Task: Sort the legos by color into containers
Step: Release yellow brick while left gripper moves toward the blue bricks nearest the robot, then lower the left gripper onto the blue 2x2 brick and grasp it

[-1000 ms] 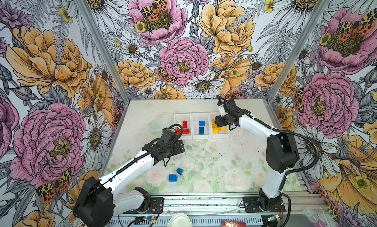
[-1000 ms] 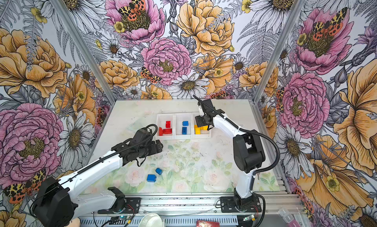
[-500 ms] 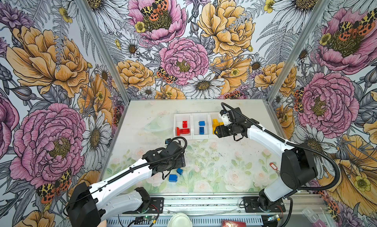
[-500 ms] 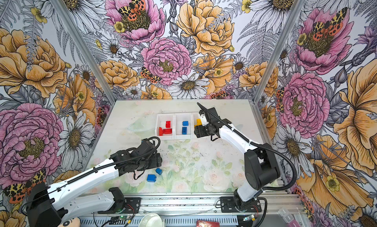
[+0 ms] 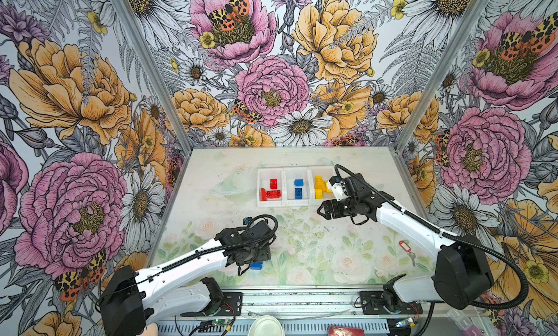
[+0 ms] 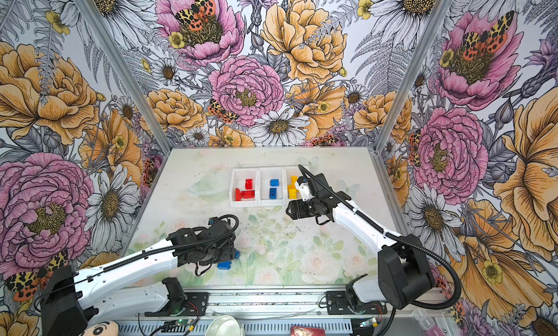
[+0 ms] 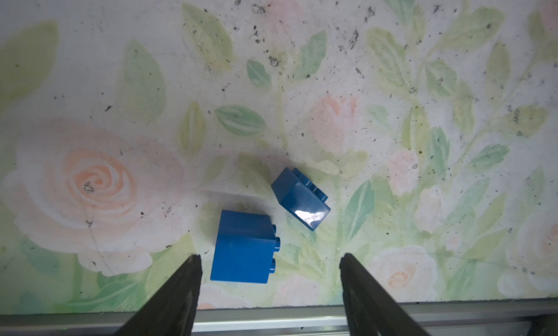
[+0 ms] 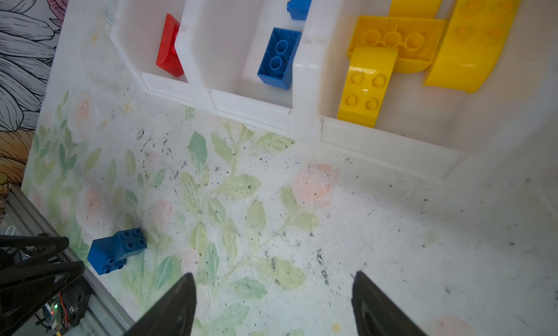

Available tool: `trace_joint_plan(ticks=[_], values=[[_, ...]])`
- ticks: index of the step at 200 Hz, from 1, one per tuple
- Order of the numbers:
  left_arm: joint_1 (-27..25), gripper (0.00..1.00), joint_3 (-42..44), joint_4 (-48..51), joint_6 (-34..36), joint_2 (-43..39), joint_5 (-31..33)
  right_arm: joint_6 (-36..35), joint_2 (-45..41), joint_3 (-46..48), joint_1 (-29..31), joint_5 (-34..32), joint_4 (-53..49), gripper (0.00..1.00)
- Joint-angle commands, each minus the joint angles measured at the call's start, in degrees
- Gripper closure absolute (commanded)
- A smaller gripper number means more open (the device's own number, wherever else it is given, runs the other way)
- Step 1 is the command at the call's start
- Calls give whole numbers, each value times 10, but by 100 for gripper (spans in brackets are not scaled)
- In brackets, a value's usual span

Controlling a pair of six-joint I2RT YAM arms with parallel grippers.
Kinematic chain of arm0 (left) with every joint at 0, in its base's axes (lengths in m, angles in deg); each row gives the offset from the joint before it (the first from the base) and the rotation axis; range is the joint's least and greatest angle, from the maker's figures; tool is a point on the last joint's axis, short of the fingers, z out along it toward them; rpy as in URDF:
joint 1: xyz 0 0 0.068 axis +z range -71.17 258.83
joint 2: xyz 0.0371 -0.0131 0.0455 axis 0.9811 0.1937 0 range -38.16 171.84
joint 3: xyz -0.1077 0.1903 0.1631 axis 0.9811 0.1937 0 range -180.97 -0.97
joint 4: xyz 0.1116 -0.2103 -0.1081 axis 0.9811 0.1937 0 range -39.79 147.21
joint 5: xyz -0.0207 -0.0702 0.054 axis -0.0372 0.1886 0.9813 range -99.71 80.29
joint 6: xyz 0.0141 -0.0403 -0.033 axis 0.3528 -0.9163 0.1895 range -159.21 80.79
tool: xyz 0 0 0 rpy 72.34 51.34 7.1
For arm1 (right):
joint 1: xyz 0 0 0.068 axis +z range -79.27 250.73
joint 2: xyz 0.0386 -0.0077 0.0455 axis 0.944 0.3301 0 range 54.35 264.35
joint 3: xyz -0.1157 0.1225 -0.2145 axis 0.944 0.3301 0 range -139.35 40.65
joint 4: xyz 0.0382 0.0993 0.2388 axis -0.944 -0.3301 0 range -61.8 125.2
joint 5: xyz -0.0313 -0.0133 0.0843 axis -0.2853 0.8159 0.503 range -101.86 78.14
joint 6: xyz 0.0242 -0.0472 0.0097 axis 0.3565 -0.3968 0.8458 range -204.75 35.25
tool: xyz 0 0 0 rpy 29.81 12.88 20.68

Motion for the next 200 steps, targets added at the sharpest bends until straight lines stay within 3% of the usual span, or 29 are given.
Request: trace_joint_plan(ticks=[1,153,200], values=[[-4,27,10,10,-15,3,-11,15,-18,7,9,10,7,18],[-4,31,40,-60,6,80,-53,24,-25,16,21,5,7,17],[-3,38,46,-88,10,116,-67,26,-33,21,21,1,8,18]])
